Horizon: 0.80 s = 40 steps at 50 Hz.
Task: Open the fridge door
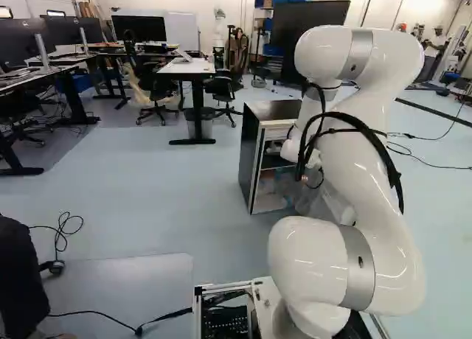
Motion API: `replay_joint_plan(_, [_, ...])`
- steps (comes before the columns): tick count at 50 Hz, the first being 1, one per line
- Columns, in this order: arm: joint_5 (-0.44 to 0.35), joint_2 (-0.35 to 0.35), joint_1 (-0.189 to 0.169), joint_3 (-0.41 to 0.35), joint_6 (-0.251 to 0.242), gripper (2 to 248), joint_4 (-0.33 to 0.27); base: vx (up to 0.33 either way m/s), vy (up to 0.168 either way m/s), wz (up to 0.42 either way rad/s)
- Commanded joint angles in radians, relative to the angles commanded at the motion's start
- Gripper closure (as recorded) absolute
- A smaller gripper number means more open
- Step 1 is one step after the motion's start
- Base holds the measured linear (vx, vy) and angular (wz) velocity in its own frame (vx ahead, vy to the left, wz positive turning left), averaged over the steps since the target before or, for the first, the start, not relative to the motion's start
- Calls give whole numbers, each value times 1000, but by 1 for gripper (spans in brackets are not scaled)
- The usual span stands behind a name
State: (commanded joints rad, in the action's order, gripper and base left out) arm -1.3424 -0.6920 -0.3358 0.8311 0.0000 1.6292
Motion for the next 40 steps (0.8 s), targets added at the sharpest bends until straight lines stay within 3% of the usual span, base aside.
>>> replay_joint_plan(20, [0,59,71,-145,0,3,-17,0,0,0])
replay_joint_plan(40, [0,104,174,-267,0,3,-50,0,0,0])
